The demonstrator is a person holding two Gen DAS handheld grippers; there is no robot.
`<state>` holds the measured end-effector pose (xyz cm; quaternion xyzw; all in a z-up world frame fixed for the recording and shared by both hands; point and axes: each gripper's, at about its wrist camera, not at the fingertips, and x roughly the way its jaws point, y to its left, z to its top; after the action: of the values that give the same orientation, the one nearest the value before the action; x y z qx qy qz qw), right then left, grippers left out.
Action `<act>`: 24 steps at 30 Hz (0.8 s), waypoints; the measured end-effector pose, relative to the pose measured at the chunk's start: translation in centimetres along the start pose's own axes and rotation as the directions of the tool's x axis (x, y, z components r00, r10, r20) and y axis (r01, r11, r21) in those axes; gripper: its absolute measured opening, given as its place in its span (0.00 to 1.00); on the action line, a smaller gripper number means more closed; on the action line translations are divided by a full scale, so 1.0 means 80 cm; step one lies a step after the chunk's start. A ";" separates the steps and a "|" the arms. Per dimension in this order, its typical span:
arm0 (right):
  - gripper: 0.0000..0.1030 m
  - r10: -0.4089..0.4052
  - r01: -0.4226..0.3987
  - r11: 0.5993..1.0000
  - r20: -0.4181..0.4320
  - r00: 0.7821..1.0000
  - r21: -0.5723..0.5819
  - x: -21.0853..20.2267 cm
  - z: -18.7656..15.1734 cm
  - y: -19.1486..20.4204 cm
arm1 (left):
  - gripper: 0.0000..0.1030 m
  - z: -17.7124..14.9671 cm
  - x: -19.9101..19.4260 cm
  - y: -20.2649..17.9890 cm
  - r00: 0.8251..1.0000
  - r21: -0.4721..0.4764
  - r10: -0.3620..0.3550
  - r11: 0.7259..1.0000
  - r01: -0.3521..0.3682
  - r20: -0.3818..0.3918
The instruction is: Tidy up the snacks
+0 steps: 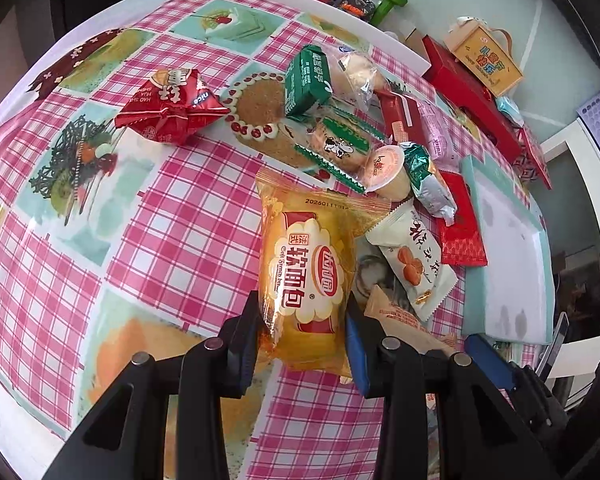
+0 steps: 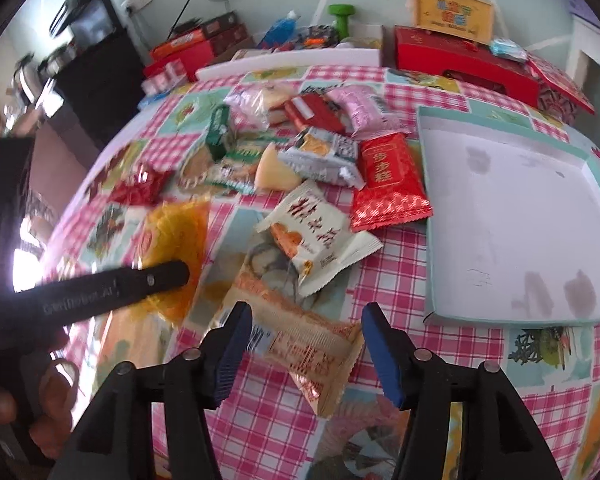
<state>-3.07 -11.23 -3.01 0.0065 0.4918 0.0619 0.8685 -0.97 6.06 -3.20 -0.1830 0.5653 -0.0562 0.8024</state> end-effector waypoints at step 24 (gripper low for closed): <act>0.72 -0.009 -0.004 0.984 -0.074 0.997 -0.178 0.021 -0.017 0.030 | 0.38 0.003 0.002 0.015 1.000 -0.049 -0.015 0.999 0.014 -0.016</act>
<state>-3.62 -8.73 -4.97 -0.0742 0.5162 0.1046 0.8468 -0.87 7.18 -3.71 -0.2064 0.5716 -0.0497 0.7926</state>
